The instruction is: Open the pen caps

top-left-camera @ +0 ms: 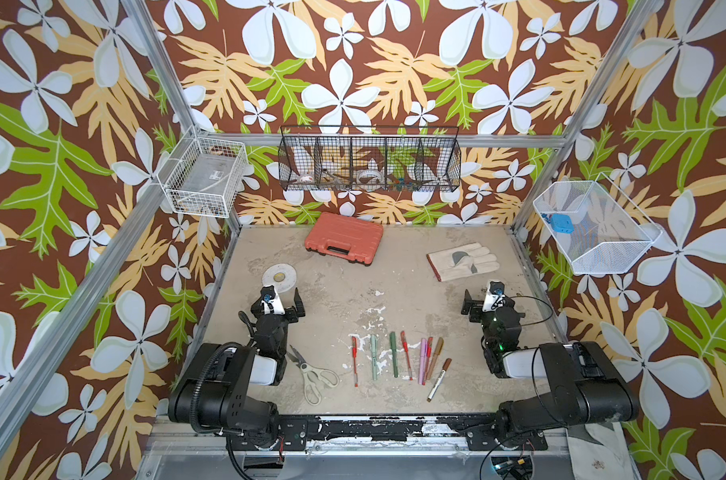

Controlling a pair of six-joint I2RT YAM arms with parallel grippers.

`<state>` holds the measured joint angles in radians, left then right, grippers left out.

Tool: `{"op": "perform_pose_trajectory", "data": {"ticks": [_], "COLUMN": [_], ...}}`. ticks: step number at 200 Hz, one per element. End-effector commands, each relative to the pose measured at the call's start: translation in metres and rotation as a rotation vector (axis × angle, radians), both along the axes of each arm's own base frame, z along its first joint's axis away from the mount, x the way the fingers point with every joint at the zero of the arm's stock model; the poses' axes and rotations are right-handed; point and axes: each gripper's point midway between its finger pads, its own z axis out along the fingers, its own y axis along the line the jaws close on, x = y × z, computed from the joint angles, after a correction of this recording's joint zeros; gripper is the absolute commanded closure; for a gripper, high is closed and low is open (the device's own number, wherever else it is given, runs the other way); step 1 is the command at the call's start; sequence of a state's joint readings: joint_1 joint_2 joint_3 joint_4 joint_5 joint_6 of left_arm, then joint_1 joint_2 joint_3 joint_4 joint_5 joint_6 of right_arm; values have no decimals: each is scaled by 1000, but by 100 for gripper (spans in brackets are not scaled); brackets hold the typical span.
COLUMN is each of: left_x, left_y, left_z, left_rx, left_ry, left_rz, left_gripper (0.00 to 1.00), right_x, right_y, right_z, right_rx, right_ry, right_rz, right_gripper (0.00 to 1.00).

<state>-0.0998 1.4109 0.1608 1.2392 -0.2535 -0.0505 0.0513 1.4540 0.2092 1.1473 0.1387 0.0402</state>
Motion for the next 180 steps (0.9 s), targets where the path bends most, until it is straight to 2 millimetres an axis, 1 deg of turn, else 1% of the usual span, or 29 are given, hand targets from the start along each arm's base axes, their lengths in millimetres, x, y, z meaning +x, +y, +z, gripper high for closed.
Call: {"op": "perform_pose_trajectory", "data": {"ticks": [1, 5, 7, 17, 22, 26, 34, 36, 41, 42, 43, 48, 54, 64, 66, 70, 77, 92, 110, 119, 125, 140, 152, 163, 174, 180], "left_x": [-1, -3, -4, -13, -18, -23, -31, -33, -38, -39, -39, -43, -47, -54, -56, -58, -62, -74, -90, -96, -99, -106, -111, -116, -119, -122], "left_y": [-16, -24, -28, -52, -63, -73, -92, -96, -108, -109, -112, -123, -136, -156, -160, -166, -176, -197, -214, -217, -217, -214, -216, -219, -221, -221], "left_z": [32, 43, 46, 66, 76, 81, 93, 96, 100, 100, 101, 103, 104, 105, 104, 101, 99, 89, 79, 75, 70, 53, 41, 30, 22, 17], "left_rx": [79, 80, 77, 25, -6, -21, -49, -60, -85, -92, -99, -143, -193, -273, -289, -321, -384, -468, -531, -533, -535, -539, -539, -521, -513, -504], "left_ry": [-20, -28, -19, -51, -74, -91, -120, -126, -126, -124, -122, -108, -85, -37, -24, 8, 55, 168, 267, 301, 318, 363, 384, 406, 434, 451], "left_rz": [12, 10, 5, -62, -98, -137, -210, -226, -274, -281, -292, -335, -387, -474, -492, -516, -547, -641, -729, -756, -762, -752, -746, -752, -760, -768], "left_gripper": [0, 0, 0, 1, 1, 2, 5, 6, 9, 10, 10, 13, 16, 18, 19, 21, 21, 24, 24, 25, 25, 27, 27, 27, 33, 34], "right_x": [-3, -5, -6, -18, -22, -26, -32, -33, -35, -35, -36, -38, -41, -49, -52, -56, -65, -88, -114, -124, -131, -144, -153, -159, -165, -168], "right_y": [0, 5, 8, 35, 50, 58, 73, 76, 84, 86, 88, 99, 114, 141, 147, 159, 175, 204, 225, 234, 237, 240, 239, 232, 230, 229], "right_z": [29, 40, 44, 74, 83, 94, 108, 108, 115, 119, 117, 122, 125, 126, 122, 121, 116, 103, 84, 74, 66, 49, 38, 25, 16, 13], "right_rx": [-73, -104, -121, -128, -107, -74, 7, 28, 109, 131, 143, 202, 246, 278, 272, 262, 225, 125, 62, 52, 53, 81, 125, 169, 194, 202], "right_ry": [-35, -45, -49, -125, -143, -166, -167, -154, -133, -138, -126, -103, -74, -16, 4, 29, 82, 172, 266, 309, 342, 417, 456, 503, 534, 546], "right_rz": [-96, -105, -111, -71, -27, 0, 37, 44, 63, 69, 75, 116, 176, 267, 286, 321, 353, 401, 463, 506, 528, 561, 562, 533, 531, 534], "right_gripper": [0, 0, 0, 0, 0, 0, 7, 9, 12, 13, 14, 17, 22, 24, 24, 25, 25, 25, 25, 25, 26, 37, 39, 42, 40, 39]}}
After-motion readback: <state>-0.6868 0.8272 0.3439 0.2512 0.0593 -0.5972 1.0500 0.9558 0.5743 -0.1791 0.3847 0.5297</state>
